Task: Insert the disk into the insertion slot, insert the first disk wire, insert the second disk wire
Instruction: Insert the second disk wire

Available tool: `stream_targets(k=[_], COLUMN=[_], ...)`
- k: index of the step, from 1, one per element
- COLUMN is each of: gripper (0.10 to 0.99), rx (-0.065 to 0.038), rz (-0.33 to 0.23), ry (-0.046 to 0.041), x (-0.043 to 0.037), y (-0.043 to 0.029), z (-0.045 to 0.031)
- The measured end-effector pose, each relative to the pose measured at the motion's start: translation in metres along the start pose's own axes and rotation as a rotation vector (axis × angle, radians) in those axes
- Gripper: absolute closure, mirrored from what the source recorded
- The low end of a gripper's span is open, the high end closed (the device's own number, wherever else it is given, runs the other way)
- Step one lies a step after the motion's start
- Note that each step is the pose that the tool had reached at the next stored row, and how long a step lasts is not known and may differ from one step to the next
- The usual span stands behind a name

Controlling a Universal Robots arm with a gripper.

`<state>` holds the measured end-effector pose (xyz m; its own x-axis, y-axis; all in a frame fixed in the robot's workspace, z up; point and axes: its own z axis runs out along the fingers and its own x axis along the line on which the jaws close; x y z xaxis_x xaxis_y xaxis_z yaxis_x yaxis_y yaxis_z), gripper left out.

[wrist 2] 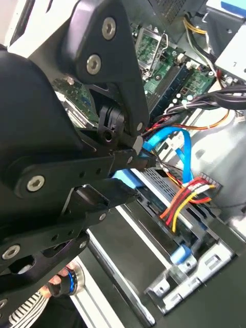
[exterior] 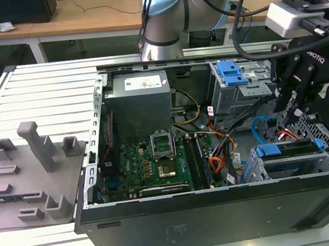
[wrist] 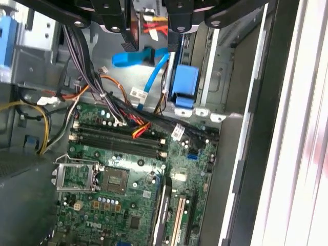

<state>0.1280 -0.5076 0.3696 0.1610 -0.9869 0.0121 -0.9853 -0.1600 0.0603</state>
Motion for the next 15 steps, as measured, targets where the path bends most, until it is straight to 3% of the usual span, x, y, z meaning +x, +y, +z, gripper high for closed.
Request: stream_targets(k=[7,9,15], gripper=[0.725,0.725,0.725], rx=[-0.002,-0.002,-0.002], rz=[0.047,0.051,0.051], ry=[0.0045,0.004,0.0042], x=[-0.001,-0.0019,-0.002], y=[0.0049,0.0104,0.0105], z=[0.0083,0.0105,0.0116])
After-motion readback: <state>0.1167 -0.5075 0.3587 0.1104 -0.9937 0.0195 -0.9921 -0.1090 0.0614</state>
